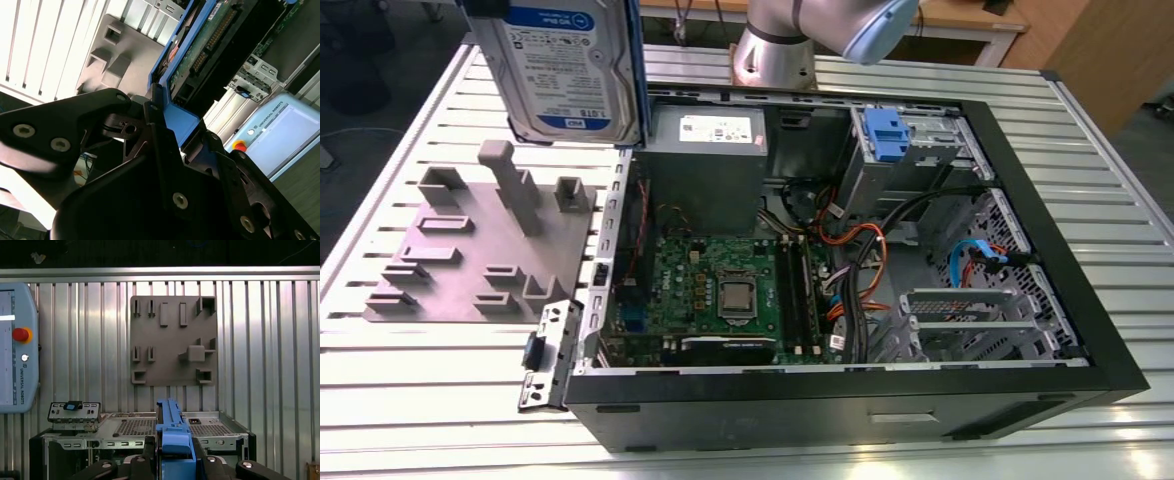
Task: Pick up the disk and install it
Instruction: 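Pick up the disk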
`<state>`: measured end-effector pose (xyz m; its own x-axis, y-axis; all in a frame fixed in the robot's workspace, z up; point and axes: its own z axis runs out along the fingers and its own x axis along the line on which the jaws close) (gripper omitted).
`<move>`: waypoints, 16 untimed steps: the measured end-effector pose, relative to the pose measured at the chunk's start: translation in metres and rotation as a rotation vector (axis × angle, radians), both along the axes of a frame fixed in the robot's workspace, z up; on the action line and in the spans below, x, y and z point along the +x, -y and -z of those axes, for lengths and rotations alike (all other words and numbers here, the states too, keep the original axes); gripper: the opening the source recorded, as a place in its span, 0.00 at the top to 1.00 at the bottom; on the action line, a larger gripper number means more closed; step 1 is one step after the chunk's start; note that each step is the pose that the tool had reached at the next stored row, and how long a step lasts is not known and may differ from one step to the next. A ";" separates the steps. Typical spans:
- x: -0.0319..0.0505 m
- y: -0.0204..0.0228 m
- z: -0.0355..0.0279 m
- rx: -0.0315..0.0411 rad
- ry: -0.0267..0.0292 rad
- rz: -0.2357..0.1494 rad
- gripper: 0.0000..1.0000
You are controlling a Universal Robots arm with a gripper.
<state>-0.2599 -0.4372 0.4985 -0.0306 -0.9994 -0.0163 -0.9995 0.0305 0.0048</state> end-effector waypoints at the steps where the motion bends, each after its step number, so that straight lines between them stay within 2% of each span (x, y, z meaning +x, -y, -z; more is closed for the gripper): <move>1: 0.0013 0.0000 0.0000 0.0000 0.0000 0.000 0.63; 16: 0.0221 0.0000 0.0000 0.0000 0.0000 0.000 0.63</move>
